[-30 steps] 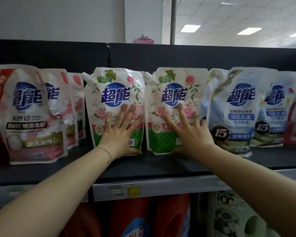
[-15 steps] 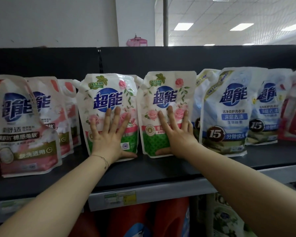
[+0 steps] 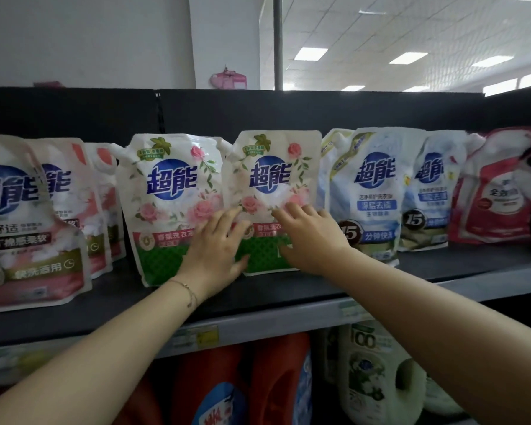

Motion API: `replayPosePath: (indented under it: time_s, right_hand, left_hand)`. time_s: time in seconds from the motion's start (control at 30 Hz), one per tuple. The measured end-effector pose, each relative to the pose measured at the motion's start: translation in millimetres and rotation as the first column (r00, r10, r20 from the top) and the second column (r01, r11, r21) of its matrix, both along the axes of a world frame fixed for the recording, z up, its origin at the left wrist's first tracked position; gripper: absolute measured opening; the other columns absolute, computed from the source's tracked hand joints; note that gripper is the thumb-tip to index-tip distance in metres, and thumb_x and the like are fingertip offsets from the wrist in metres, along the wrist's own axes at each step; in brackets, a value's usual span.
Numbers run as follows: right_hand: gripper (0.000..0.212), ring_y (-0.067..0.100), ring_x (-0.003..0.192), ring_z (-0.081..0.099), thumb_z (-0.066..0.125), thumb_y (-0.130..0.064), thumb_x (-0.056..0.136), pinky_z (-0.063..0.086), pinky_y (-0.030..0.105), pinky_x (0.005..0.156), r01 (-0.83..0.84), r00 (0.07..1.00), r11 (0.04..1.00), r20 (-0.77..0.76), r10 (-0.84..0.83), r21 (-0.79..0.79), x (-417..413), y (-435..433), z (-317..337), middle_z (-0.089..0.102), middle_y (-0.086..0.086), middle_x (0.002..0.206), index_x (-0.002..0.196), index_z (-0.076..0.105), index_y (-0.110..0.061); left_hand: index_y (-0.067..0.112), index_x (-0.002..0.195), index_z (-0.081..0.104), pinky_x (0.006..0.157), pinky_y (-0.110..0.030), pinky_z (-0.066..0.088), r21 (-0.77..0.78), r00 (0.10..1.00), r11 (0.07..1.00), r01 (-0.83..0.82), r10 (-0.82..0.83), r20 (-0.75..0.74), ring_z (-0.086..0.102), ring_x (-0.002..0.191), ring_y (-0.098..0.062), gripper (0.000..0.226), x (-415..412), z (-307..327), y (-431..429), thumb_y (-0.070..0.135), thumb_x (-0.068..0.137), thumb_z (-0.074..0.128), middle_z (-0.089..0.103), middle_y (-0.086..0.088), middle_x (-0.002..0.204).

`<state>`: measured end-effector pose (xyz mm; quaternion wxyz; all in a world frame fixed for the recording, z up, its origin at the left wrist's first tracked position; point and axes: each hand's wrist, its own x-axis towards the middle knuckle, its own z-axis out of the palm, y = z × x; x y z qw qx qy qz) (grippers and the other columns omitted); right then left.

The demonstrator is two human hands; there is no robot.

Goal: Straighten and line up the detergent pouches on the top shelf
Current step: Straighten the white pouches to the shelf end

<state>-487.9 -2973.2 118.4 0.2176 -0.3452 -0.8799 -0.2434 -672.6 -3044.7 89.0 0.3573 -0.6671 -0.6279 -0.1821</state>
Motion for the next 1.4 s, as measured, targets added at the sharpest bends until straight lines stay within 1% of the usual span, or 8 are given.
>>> replayPosePath:
  time_s: [0.2,0.4,0.57,0.77,0.93,1.03,1.2,1.4]
  right_hand:
    - [0.039,0.030,0.107,0.054,0.059,-0.035,0.086,0.042,0.039,0.085,-0.032,0.997,0.999,-0.070,0.033,0.023,39,8,-3,0.057,0.007,0.115,0.118,0.052,-0.014]
    - [0.032,0.029,0.103,0.053,0.054,-0.035,0.089,0.036,0.033,0.076,0.114,0.977,0.993,-0.181,-0.116,-0.024,90,25,-7,0.054,0.007,0.109,0.111,0.051,-0.012]
    - [0.058,0.030,0.109,0.053,0.058,-0.049,0.086,0.043,0.037,0.075,0.233,0.913,0.967,-0.318,-0.255,-0.105,122,48,-12,0.048,0.006,0.124,0.129,0.038,-0.015]
    - [0.076,0.036,0.112,0.049,0.047,-0.057,0.089,0.048,0.045,0.081,0.184,0.782,0.960,-0.560,-0.273,-0.211,119,79,-25,0.031,0.012,0.139,0.146,0.009,-0.024]
    - [0.093,0.021,0.146,0.014,0.040,-0.067,0.088,0.040,0.046,0.104,-0.031,0.706,0.956,-0.683,-0.186,-0.292,110,91,-39,-0.011,-0.003,0.160,0.141,-0.032,-0.039]
    - [0.097,0.019,0.145,0.019,0.039,-0.078,0.081,0.040,0.047,0.104,-0.049,0.706,0.931,-0.672,-0.223,-0.361,120,97,-39,-0.007,-0.010,0.161,0.138,-0.033,-0.046]
    - [0.093,0.024,0.148,0.001,0.040,-0.082,0.076,0.023,0.053,0.114,-0.082,0.740,0.885,-0.623,-0.254,-0.459,123,104,-35,-0.019,-0.008,0.159,0.122,-0.038,-0.061]
    - [0.104,0.019,0.148,0.005,0.050,-0.070,0.082,0.021,0.045,0.117,-0.119,0.769,0.841,-0.585,-0.258,-0.527,129,105,-26,-0.014,-0.003,0.160,0.145,-0.026,-0.037]
  left_hand:
    - [0.016,0.134,0.044,0.102,-0.040,0.038,-0.079,0.979,0.976,0.205,-0.204,0.019,0.043,0.123,-0.022,0.057,62,9,18,0.036,0.084,0.062,0.046,-0.002,0.133]
    - [0.020,0.135,0.035,0.100,-0.039,0.040,-0.103,0.963,0.965,0.242,-0.226,0.147,0.040,0.122,-0.023,0.063,104,4,55,0.043,0.082,0.061,0.036,-0.002,0.135]
    - [0.024,0.147,0.007,0.117,-0.046,0.015,-0.087,0.963,0.971,0.223,-0.205,0.177,-0.002,0.143,-0.029,0.084,128,8,79,0.050,0.085,0.057,-0.015,-0.004,0.153]
    - [0.026,0.146,-0.026,0.114,-0.051,-0.008,-0.122,0.978,0.974,0.191,-0.178,0.113,-0.040,0.135,-0.023,0.110,137,13,106,0.062,0.082,0.056,-0.048,0.001,0.143]
    - [0.018,0.138,-0.041,0.099,-0.045,-0.031,-0.114,0.991,0.986,0.122,-0.114,0.074,-0.052,0.125,-0.024,0.130,136,16,119,0.073,0.073,0.057,-0.056,-0.005,0.137]
    - [0.015,0.135,-0.044,0.104,-0.046,-0.028,-0.116,0.998,0.992,0.055,-0.052,0.028,-0.051,0.125,-0.027,0.136,134,18,126,0.077,0.067,0.057,-0.057,-0.009,0.134]
    - [0.018,0.135,-0.043,0.109,-0.041,-0.020,-0.160,0.998,0.987,0.022,-0.012,0.061,-0.042,0.130,-0.026,0.137,130,21,136,0.078,0.065,0.058,-0.052,-0.011,0.137]
    - [0.015,0.137,-0.041,0.111,-0.040,-0.018,-0.146,0.999,0.989,-0.024,0.031,0.044,-0.032,0.139,-0.028,0.138,133,21,133,0.082,0.063,0.055,-0.041,-0.013,0.147]
